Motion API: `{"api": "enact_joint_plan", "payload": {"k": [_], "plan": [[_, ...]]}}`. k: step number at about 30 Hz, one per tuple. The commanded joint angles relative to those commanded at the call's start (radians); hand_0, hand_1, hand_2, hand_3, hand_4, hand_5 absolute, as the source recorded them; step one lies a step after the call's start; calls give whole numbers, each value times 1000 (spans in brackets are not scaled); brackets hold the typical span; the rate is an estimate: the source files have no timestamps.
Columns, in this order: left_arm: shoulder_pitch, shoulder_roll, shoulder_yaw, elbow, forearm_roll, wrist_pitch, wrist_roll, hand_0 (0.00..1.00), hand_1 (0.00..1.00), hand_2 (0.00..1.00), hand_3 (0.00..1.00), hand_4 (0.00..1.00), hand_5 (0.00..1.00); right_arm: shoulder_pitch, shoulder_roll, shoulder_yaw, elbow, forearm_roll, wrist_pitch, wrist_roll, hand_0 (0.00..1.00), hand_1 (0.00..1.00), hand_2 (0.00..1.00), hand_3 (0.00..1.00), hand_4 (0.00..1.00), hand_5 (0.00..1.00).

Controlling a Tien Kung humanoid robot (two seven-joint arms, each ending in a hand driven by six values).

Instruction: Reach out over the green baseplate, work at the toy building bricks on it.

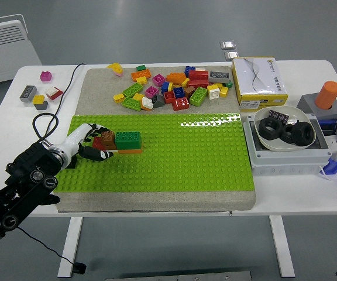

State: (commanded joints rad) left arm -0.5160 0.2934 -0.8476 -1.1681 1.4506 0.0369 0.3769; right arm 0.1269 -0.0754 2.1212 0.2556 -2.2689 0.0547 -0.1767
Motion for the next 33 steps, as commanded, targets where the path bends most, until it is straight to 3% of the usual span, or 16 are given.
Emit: {"api": "enact_joint_plan", "payload": {"k": [4,10,11,16,17,21,22,23,28,29,33], "plan": [[6,5,-11,-21,15,2,2,876,925,908,806,904,68,-1,-1,3,1,0,1,0,512,677,641,710,783,773],[38,14,-74,-118,120,23,18,876,925,908,806,904,68,-5,-2,6,2,0,2,0,512,677,641,710,783,773],[48,16,-91,-143,147,31,24,891,929,906,796,964,230,-6,-1,7,2,0,2,0,512,679,641,710,783,773],[93,32,-132,-244,257,64,46,891,929,906,796,964,230,-12,-1,11,3,0,3,0,512,679,641,710,783,773],[103,36,-132,-267,286,72,51,900,927,899,730,966,314,-13,-1,12,3,0,3,0,512,677,641,709,781,770],[139,42,-106,-336,407,102,76,900,927,899,730,966,314,-17,1,19,4,0,5,0,512,677,641,709,781,770],[145,40,-98,-341,435,109,77,900,927,899,730,966,314,-17,1,21,4,0,5,0,512,677,641,709,781,770],[149,38,-91,-341,463,116,76,958,927,886,640,972,630,-18,1,23,4,0,5,0,512,677,641,707,774,764],[158,20,-55,-297,592,155,56,958,927,886,640,972,630,-18,3,29,4,0,6,-1,512,677,641,707,774,764],[160,18,-50,-288,612,158,53,972,929,881,623,956,845,-17,3,30,5,0,7,-1,512,676,641,706,773,763],[166,13,-34,-263,670,165,51,972,929,881,623,956,845,-18,3,32,6,0,8,-2,512,676,641,706,773,763]]}}
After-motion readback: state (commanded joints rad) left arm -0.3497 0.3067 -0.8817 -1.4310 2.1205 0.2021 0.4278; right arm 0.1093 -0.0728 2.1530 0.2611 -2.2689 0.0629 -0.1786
